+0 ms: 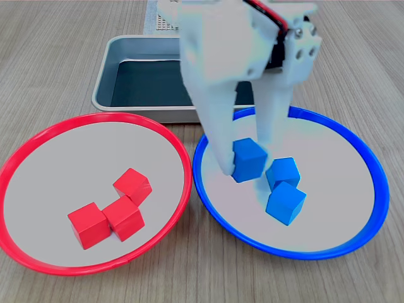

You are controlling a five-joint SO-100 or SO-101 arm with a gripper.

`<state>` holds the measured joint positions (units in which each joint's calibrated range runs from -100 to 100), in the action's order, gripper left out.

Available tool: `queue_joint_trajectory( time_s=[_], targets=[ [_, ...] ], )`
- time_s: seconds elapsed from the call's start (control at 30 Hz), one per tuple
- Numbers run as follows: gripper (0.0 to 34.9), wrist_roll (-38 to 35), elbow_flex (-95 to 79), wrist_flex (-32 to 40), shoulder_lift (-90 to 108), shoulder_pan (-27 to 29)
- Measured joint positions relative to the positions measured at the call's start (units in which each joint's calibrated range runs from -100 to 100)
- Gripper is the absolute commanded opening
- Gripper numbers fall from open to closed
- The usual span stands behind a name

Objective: Relocate any misplaced blocks to their matching dishes.

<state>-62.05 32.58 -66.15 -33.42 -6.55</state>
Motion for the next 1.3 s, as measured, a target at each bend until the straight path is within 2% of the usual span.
queue_joint_trajectory(
  time_s=[0.33,0.6,0.87,1.07,1.3],
  targets=[
    [0.4,2.5,-6.0,4.1,0.0,-1.4],
    [9.8,2.5,-5.3,5.2,-3.4,-1.0],
    [12.7,3.3,-1.0,5.2,-4.9,-0.7],
    [11.6,5.1,2.0,5.2,-5.2,-0.6],
    [6.5,9.3,-0.4,5.3,-1.7,-2.6]
  ],
)
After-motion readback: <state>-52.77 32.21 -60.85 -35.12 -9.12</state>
